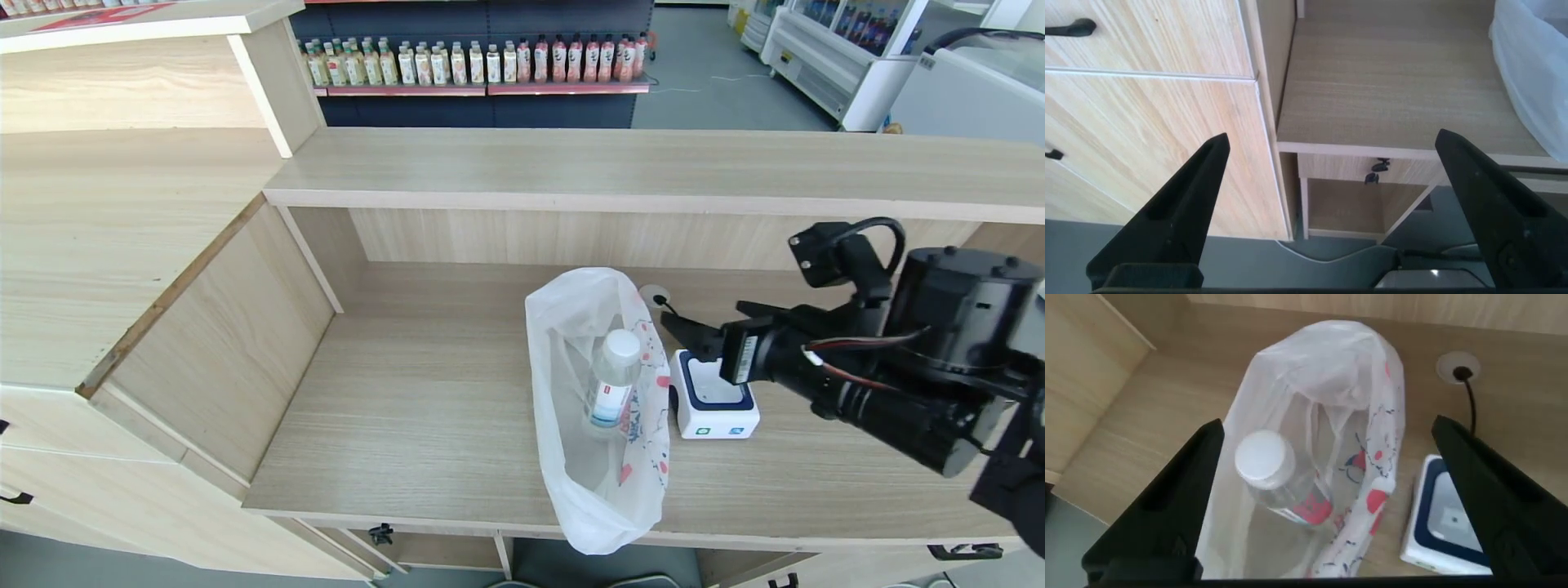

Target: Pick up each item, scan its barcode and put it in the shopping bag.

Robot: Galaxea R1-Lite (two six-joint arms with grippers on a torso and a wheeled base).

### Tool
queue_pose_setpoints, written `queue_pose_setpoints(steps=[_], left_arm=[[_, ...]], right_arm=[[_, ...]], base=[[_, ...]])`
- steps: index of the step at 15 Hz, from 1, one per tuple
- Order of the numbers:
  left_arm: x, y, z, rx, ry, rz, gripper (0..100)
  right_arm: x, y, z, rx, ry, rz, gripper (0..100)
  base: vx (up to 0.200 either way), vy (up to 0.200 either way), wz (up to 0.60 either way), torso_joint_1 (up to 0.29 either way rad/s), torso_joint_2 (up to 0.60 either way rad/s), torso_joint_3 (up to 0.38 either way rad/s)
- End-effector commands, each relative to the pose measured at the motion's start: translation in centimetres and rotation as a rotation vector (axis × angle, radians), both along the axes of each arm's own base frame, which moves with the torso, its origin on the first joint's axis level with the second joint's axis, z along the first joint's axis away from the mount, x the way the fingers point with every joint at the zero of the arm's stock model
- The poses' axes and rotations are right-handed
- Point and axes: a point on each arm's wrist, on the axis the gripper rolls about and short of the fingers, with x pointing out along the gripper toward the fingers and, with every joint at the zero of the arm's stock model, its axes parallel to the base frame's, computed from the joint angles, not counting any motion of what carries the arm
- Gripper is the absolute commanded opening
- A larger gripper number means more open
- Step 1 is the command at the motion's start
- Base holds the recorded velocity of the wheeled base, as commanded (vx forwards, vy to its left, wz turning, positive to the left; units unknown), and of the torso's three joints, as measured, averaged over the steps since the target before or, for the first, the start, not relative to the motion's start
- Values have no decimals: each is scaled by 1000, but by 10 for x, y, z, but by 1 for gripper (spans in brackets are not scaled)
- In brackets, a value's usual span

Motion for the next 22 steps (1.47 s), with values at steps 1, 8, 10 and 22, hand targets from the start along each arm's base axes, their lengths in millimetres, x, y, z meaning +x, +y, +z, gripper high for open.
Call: queue_pose_setpoints(steps=[1,8,10,22], left_arm=[[0,0,0,-2,0,0,100],[0,0,0,2,0,1,100],[0,0,0,3,0,1,100],[0,0,0,8,0,1,100]], right_arm=[[-52,-60,13,-40,11,-161,100],[-97,-102,-1,-120,200,-324,100],[-101,-104,-4,-191,219,-323,100],[-99,-115,-9,-371,316,-353,100]], base=[[0,0,0,0,0,0],[0,-200,0,1,0,2],[0,-200,0,12,5,0],[0,-200,0,1,4,3]])
